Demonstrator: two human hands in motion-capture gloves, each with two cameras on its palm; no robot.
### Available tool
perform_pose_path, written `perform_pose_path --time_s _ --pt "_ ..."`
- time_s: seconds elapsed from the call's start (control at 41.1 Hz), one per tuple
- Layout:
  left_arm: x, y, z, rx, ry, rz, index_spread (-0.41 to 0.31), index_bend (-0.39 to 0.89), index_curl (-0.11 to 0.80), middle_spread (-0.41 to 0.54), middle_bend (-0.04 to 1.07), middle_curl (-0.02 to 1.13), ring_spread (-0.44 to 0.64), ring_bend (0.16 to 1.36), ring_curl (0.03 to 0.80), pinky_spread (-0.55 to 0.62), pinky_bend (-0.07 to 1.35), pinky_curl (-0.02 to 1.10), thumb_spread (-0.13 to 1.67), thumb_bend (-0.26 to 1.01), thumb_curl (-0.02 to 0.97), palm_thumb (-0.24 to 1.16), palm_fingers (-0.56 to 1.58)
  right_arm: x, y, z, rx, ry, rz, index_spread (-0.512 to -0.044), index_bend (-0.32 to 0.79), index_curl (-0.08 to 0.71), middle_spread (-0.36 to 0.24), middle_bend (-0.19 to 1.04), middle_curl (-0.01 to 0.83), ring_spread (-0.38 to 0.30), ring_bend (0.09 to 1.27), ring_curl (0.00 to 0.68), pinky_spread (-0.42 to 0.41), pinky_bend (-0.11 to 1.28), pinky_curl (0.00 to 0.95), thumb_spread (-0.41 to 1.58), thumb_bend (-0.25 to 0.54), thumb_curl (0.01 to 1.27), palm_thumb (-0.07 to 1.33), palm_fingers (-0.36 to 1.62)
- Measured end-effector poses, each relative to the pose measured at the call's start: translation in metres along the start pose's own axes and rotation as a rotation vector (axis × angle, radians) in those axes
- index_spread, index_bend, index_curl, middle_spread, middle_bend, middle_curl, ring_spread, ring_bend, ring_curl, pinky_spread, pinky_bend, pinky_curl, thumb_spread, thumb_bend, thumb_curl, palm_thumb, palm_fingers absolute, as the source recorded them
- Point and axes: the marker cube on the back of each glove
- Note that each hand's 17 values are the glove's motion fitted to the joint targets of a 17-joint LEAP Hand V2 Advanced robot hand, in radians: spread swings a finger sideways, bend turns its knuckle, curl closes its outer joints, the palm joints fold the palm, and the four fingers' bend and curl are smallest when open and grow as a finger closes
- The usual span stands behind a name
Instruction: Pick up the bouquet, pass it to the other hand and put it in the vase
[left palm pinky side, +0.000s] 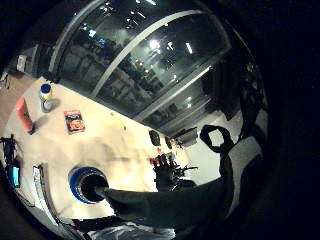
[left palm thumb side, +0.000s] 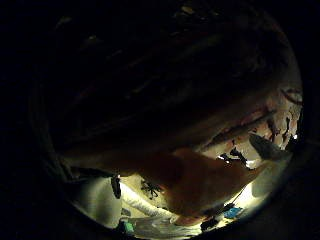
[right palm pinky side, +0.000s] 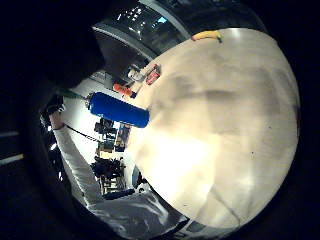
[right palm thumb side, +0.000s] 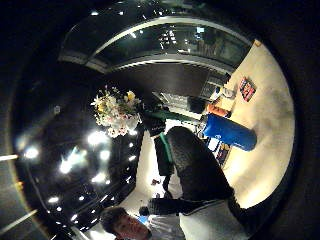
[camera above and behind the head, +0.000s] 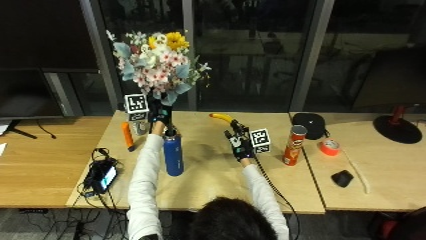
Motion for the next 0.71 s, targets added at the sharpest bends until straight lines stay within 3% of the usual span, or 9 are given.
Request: perform_pose_path --time_s 0.097,0.122,0.146,0.195,0.219,0.292,0.389,0.535,0.706 --pt "-0.032 0.034 -0.010 -0.241 -0.119 -0.242 -0.294 0.25 0.565 -0.325 0.79 0.58 -0.36 0.88 0.493 -0.41 0.70 0.48 0.44 -0.12 0.767 0.70 1.26 -0.009 0.011 -0.002 -0.055 -0.054 0.111 -0.416 0.17 0.259 -0.058 0.24 0.355 0.033 0.30 0.271 0.262 0.36 0.322 1.09 -0.014 0.35 0.38 0.16" --pt "-0.047 0.045 -0.014 -0.344 -0.149 -0.286 -0.188 0.02 0.500 -0.278 0.83 0.59 -0.28 0.80 0.465 -0.20 0.48 0.43 0.54 -0.19 0.700 0.54 0.60 -0.010 0.014 -0.003 -0.066 -0.063 0.141 -0.415 0.18 0.265 -0.051 0.24 0.356 0.033 0.30 0.271 0.262 0.35 0.321 1.09 -0.013 0.35 0.39 0.17" --pt "-0.066 0.056 -0.020 -0.447 -0.180 -0.329 -0.131 -0.01 0.498 -0.212 0.79 0.61 -0.17 0.75 0.506 -0.09 0.53 0.49 0.57 -0.18 0.674 0.48 0.24 -0.010 0.017 -0.005 -0.075 -0.068 0.170 -0.413 0.18 0.268 -0.049 0.24 0.356 0.033 0.29 0.270 0.262 0.34 0.320 1.10 -0.012 0.35 0.39 0.18" --pt "-0.101 0.076 -0.031 -0.586 -0.220 -0.399 -0.055 0.02 0.487 -0.035 0.60 0.62 -0.01 0.76 0.566 0.05 0.62 0.56 0.61 -0.15 0.632 0.40 -0.26 -0.002 0.021 -0.009 -0.070 -0.037 0.214 -0.407 0.18 0.273 -0.046 0.24 0.355 0.032 0.28 0.269 0.262 0.33 0.320 1.11 -0.012 0.35 0.40 0.19" --pt "-0.113 0.084 -0.037 -0.611 -0.220 -0.419 -0.027 0.01 0.454 0.050 0.48 0.58 0.06 0.72 0.527 0.11 0.64 0.54 0.63 -0.14 0.614 0.37 -0.42 0.005 0.021 -0.012 -0.057 -0.003 0.219 -0.407 0.19 0.277 -0.045 0.23 0.354 0.032 0.28 0.268 0.263 0.33 0.319 1.11 -0.012 0.35 0.41 0.19" --pt "-0.117 0.108 -0.052 -0.618 -0.176 -0.447 0.039 0.01 0.379 0.193 0.30 0.44 0.21 0.65 0.405 0.25 0.57 0.43 0.68 -0.08 0.574 0.34 -0.38 0.014 0.025 -0.021 -0.052 0.006 0.229 -0.402 0.18 0.283 -0.042 0.22 0.351 0.032 0.26 0.266 0.262 0.32 0.320 1.12 -0.006 0.36 0.44 0.20" --pt "-0.097 0.133 -0.064 -0.642 -0.178 -0.496 0.095 -0.01 0.301 0.321 0.20 0.34 0.35 0.60 0.328 0.37 0.53 0.37 0.73 -0.04 0.538 0.37 -0.32 0.018 0.032 -0.031 -0.066 -0.012 0.257 -0.394 0.18 0.290 -0.036 0.21 0.346 0.032 0.25 0.266 0.262 0.30 0.319 1.13 -0.014 0.36 0.45 0.22" --pt "-0.108 0.134 -0.062 -0.564 -0.245 -0.441 0.139 0.01 0.218 0.428 0.17 0.29 0.48 0.58 0.295 0.48 0.51 0.34 0.77 -0.04 0.490 0.37 -0.29 0.054 0.024 -0.048 0.016 0.154 0.128 -0.389 0.17 0.294 -0.031 0.20 0.344 0.031 0.24 0.266 0.262 0.28 0.318 1.14 -0.018 0.36 0.46 0.23" --pt "-0.110 0.122 -0.035 -0.492 -0.268 -0.370 0.129 0.05 0.166 0.453 0.19 0.29 0.53 0.59 0.285 0.53 0.46 0.32 0.79 -0.05 0.447 0.36 -0.20 0.058 0.035 -0.057 -0.005 0.090 0.261 -0.386 0.16 0.296 -0.028 0.19 0.338 0.031 0.24 0.268 0.263 0.28 0.324 1.14 -0.020 0.36 0.47 0.25"
